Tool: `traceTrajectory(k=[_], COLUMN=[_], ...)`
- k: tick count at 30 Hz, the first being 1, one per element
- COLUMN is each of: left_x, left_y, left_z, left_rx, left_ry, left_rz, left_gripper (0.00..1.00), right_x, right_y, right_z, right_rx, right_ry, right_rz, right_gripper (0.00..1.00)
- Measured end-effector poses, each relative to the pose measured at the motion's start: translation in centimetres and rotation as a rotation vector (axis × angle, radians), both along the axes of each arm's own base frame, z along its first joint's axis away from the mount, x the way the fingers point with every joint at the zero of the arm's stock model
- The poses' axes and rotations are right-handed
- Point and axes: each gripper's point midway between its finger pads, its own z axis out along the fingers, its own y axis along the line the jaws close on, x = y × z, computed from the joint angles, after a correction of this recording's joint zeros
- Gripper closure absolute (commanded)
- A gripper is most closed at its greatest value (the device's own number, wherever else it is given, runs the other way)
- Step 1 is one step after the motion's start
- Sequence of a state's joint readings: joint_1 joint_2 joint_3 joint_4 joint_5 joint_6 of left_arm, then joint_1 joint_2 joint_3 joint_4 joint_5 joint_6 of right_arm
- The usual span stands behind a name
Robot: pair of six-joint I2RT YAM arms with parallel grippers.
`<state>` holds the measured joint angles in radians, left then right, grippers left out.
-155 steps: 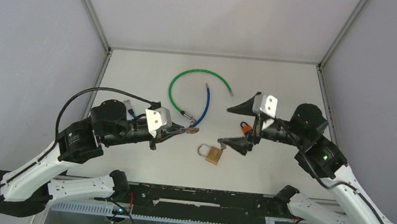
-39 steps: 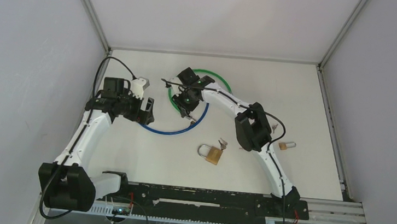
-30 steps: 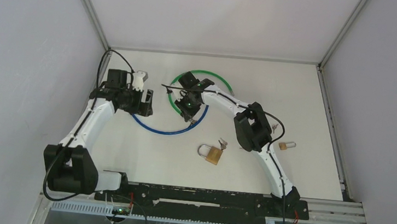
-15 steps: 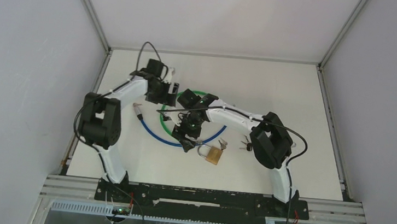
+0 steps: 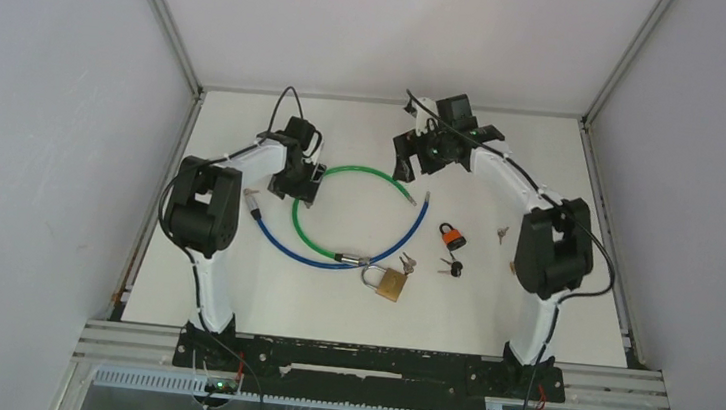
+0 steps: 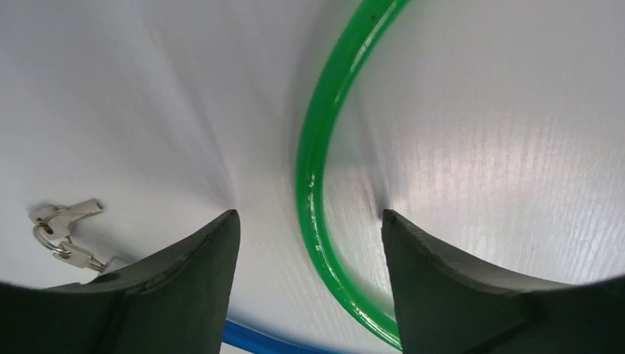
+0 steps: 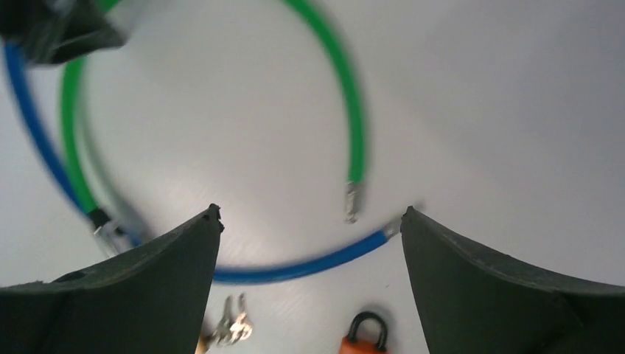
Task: Lock with the key
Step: Pick up the lock from the center of the board.
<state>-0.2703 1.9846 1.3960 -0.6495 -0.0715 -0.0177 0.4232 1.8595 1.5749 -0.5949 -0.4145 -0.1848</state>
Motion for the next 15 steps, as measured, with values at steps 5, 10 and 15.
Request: traceTrajectory(k=[5,10,15], left_x=[-1.0,-1.4,-1.5], left_y=[-0.7,-1.2,-1.3], left_z=[-0.5,-0.6,-0.6], left_rx=[-0.016,-0.036,-0.047], left_ry=[0.043,0.062,0.065], left_rz=[-0.038,-0.056,-0.056], left_gripper=[0.64,1.00,1.00], right_x=[5.4,6.6,5.8], right_y=[-0.2,0.6,0.7], right_z=[-4.4,-10.3,-12.0], right_rx=[-0.107,-0.211,-0.271], right_ry=[0.024,0.122,0.158], right_rz=[-0.096,-0.097,-0.085], right_gripper=[0.08,0.11,0.13])
